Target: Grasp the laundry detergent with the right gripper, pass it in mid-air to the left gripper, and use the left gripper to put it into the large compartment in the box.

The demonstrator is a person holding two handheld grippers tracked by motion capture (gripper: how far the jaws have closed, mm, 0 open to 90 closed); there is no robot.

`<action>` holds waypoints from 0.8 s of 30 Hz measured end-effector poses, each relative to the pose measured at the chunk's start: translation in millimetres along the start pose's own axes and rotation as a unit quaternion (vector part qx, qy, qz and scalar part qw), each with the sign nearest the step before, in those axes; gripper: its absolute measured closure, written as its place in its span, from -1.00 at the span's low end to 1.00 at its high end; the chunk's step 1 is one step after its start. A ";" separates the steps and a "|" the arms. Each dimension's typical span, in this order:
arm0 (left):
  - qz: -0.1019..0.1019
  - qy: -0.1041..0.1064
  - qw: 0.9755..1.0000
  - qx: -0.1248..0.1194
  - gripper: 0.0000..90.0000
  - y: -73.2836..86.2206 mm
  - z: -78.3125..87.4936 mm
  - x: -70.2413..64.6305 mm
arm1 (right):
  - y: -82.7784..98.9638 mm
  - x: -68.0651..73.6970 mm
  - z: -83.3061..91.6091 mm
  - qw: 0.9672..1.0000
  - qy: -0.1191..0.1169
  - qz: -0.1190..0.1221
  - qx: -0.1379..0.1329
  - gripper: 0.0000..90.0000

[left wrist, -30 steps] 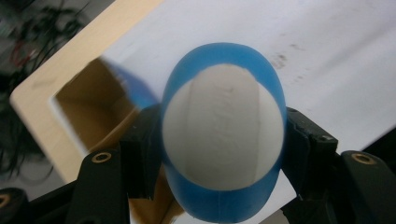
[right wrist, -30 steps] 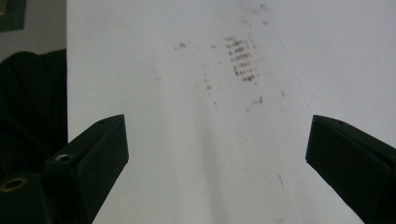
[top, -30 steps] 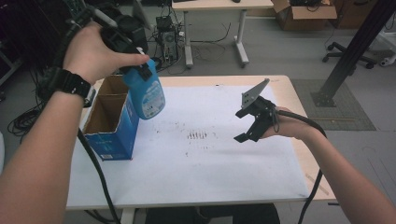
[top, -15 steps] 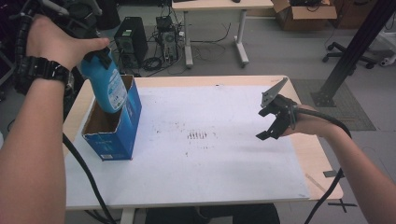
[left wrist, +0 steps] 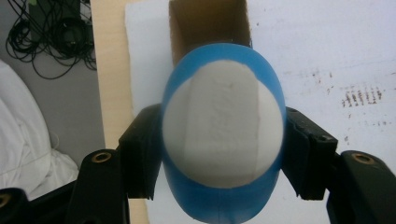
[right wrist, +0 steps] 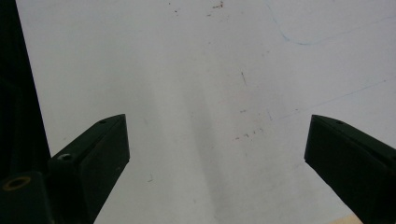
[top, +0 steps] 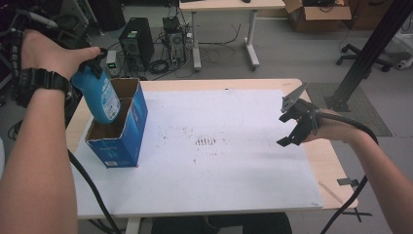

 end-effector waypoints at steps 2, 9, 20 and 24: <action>0.000 0.000 1.000 0.001 -0.15 0.5 -2.7 -0.2 | 0.0 0.3 -0.4 1.000 -0.001 0.000 0.000 -0.85; 0.004 0.006 1.000 0.011 -0.15 4.2 -24.6 -1.3 | 1.0 2.2 -0.8 1.000 -0.002 0.001 0.002 -0.85; 0.000 0.002 1.000 0.031 -0.15 13.0 -62.9 -0.1 | 6.9 2.7 -4.9 1.000 -0.006 -0.004 0.003 -0.85; 0.000 0.001 0.999 0.037 -0.15 16.8 -76.9 0.3 | 7.4 2.7 -5.8 1.000 -0.006 -0.005 0.005 -0.85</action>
Point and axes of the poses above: each handheld gripper's, and its own axes: z roughly backward along the jaws, y roughly out of its underside, x roughly to its left, the point moved 7 cm from there along -z, roughly forward along the jaws, and after that the axes turned 9 degrees about z, right-handed, at the moved point
